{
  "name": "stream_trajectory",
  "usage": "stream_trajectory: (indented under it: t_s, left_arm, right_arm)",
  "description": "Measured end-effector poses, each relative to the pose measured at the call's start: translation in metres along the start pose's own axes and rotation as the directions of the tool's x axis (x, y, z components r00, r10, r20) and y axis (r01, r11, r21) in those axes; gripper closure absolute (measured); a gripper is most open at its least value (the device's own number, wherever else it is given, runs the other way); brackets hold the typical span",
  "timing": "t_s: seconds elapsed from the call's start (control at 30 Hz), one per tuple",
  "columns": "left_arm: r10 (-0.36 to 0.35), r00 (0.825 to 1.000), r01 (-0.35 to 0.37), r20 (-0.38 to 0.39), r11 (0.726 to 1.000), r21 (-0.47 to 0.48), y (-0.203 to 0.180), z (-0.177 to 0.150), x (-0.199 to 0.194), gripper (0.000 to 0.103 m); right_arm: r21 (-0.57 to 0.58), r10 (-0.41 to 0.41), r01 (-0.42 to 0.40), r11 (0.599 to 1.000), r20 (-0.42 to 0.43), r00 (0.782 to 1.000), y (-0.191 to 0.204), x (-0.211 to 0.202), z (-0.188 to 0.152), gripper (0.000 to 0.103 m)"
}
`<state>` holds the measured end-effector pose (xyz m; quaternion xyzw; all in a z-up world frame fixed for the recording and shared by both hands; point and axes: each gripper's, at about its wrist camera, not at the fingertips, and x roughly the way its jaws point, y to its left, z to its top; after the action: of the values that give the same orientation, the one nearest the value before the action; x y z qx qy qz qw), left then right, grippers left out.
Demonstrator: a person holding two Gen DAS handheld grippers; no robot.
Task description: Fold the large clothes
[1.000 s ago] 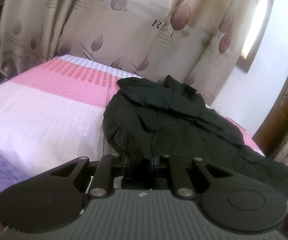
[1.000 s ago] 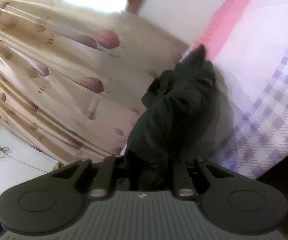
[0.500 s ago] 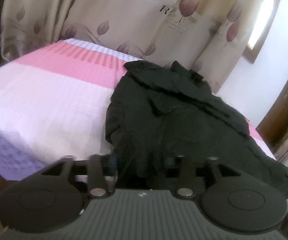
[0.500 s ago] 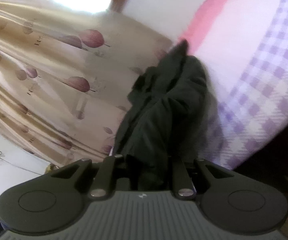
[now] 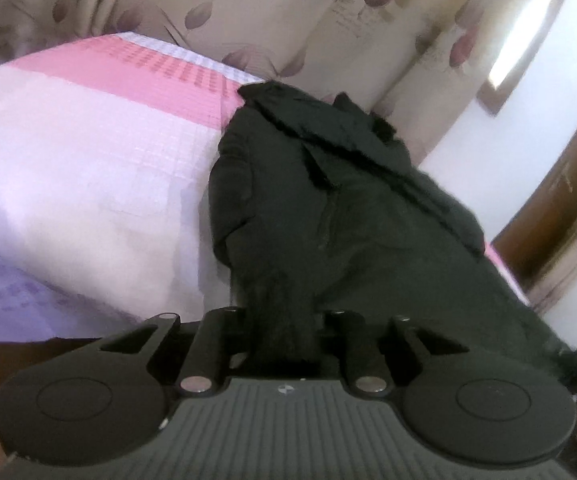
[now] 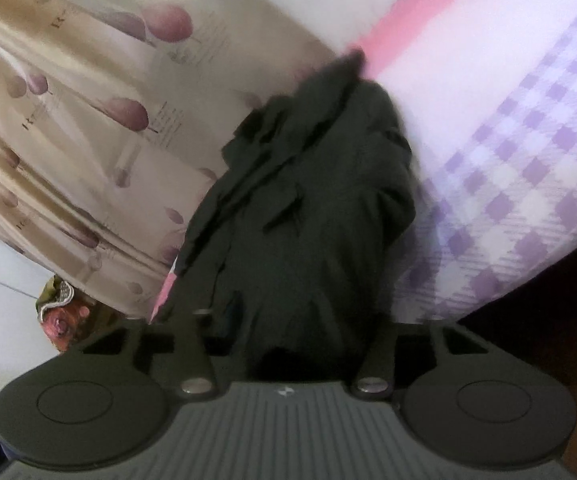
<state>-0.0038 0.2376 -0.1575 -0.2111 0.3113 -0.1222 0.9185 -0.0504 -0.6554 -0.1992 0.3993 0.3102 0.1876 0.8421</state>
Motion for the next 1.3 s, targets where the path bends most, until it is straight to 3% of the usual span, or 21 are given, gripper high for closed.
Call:
stream_trajectory:
  t_s: [0.27, 0.8, 1.3]
  left_arm:
    - [-0.066, 0.990, 0.072, 0.127, 0.997, -0.042, -0.011, 0.016, -0.029, 0.090]
    - [-0.078, 0.973, 0.096, 0.216, 0.992, -0.076, -0.042, 0.056, -0.036, 0.089]
    - [-0.060, 0.954, 0.085, 0.295, 0.994, -0.073, -0.059, 0.110, -0.015, 0.089]
  right_arm:
    - [0.049, 0.090, -0.093, 0.994, 0.064, 0.994, 0.006, -0.014, 0.007, 0.091]
    - [0.128, 0.207, -0.225, 0.966, 0.136, 0.969, 0.024, -0.007, 0.042, 0.091]
    - [0.059, 0.231, -0.243, 0.968, 0.166, 0.959, 0.052, 0.023, 0.109, 0.091]
